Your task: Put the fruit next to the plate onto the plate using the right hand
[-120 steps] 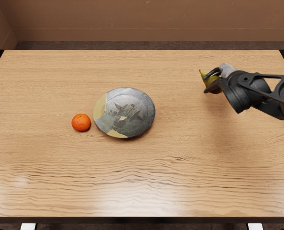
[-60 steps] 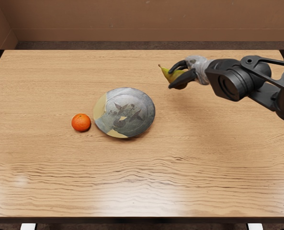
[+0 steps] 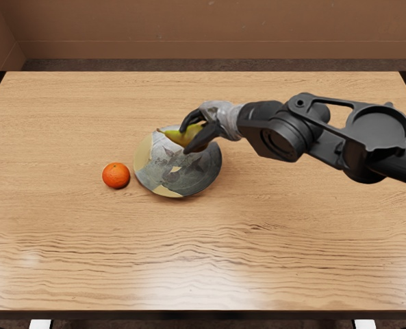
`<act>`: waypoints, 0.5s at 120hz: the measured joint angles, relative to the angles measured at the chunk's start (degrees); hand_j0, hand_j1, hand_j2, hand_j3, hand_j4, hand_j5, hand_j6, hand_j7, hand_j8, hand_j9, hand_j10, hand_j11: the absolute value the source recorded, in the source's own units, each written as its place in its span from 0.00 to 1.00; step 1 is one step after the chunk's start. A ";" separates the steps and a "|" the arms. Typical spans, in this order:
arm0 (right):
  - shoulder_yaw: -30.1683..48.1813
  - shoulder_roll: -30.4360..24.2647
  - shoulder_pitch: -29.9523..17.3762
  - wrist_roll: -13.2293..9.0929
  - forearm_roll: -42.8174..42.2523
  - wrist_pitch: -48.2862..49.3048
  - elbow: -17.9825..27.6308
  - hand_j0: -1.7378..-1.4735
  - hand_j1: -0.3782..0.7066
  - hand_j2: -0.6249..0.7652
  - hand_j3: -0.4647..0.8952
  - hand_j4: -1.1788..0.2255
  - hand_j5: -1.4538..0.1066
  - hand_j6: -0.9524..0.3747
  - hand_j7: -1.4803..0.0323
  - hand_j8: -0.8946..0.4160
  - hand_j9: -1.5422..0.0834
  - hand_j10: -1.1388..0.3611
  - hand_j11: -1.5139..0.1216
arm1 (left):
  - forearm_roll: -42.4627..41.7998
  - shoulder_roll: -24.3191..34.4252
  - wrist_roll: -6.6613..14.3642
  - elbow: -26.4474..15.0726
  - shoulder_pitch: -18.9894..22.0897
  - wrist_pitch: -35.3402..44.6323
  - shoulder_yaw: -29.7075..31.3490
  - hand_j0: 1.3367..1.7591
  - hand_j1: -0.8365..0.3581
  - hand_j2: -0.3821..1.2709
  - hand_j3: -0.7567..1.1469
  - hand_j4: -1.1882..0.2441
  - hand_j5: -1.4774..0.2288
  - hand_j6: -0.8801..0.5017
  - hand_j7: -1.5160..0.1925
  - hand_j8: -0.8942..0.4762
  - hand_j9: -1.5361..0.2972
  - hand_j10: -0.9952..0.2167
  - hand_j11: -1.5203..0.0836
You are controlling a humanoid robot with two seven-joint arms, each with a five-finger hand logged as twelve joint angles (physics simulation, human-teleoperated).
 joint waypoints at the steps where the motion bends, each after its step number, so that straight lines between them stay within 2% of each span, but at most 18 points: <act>1: 0.00 0.16 -0.02 0.00 -0.15 -0.04 -0.04 0.36 0.73 0.60 0.34 0.26 0.12 0.63 0.23 0.56 0.24 0.55 0.20 | 0.00 0.00 0.00 0.00 0.00 0.00 0.00 0.76 0.97 0.23 0.40 0.82 0.85 0.62 0.87 0.64 0.82 0.80 0.93; 44: -0.54 4.37 -0.83 0.09 -3.64 -0.63 -1.62 0.35 0.76 0.62 0.34 0.27 0.13 0.64 0.24 0.60 0.21 0.58 0.17 | 0.00 0.00 0.00 0.00 0.00 0.00 0.00 0.76 0.97 0.23 0.40 0.82 0.85 0.62 0.87 0.64 0.82 0.80 0.93; 49: -0.60 4.45 -0.88 0.10 -3.76 -0.69 -1.67 0.34 0.75 0.62 0.34 0.28 0.15 0.63 0.25 0.59 0.23 0.57 0.18 | 0.01 0.00 0.00 0.00 0.00 0.00 0.00 0.76 0.97 0.23 0.40 0.82 0.85 0.62 0.87 0.64 0.82 0.80 0.93; 60: -0.82 4.54 -1.25 0.05 -4.53 -1.95 -1.74 0.33 0.70 0.57 0.34 0.34 0.26 0.54 0.34 0.51 0.32 0.53 0.28 | -0.01 0.00 0.00 0.00 0.00 0.00 0.00 0.76 0.97 0.23 0.40 0.82 0.85 0.62 0.87 0.64 0.82 0.80 0.93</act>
